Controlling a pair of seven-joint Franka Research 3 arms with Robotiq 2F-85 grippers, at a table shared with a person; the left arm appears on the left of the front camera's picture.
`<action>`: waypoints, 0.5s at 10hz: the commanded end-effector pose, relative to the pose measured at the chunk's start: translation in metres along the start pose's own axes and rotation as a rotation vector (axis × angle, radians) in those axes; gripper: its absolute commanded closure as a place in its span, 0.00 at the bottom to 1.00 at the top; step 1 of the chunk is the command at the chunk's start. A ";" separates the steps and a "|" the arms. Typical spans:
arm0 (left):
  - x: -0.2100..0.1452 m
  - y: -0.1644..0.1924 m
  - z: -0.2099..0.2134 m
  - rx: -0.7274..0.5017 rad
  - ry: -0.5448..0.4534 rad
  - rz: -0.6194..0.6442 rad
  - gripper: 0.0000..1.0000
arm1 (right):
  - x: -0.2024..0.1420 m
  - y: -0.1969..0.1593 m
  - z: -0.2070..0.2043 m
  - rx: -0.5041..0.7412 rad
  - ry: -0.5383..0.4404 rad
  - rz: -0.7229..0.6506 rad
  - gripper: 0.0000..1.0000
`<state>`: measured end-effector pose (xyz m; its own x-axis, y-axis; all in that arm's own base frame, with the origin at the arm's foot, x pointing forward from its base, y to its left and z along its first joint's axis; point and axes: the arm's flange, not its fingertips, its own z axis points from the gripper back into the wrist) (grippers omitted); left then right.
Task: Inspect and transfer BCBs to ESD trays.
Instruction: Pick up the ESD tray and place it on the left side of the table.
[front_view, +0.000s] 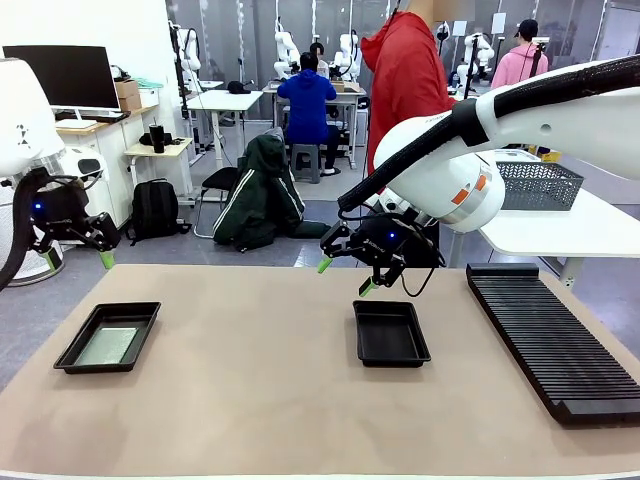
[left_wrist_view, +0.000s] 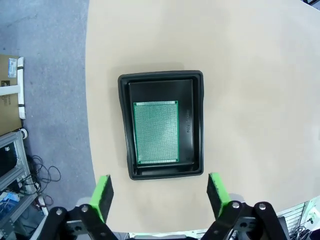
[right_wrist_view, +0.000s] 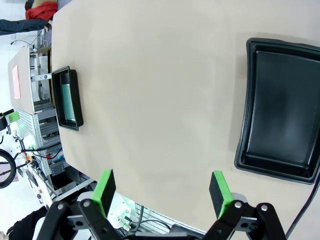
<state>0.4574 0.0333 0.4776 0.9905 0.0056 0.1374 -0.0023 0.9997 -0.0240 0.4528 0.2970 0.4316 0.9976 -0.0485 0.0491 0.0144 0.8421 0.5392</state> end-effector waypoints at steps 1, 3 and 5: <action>-0.003 -0.004 0.007 0.038 0.026 0.007 0.00 | 0.000 0.001 0.000 -0.016 -0.005 -0.013 0.00; 0.000 0.000 0.000 0.000 0.000 0.000 0.00 | 0.000 0.001 0.000 -0.016 -0.005 -0.013 0.00; 0.000 0.000 0.000 0.000 0.000 0.000 0.00 | 0.000 0.001 0.000 -0.016 -0.005 -0.013 0.00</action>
<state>0.4577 0.0335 0.4796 0.9914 0.0034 0.1309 -0.0013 0.9999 -0.0158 0.4528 0.2970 0.4316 0.9976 -0.0485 0.0491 0.0144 0.8421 0.5392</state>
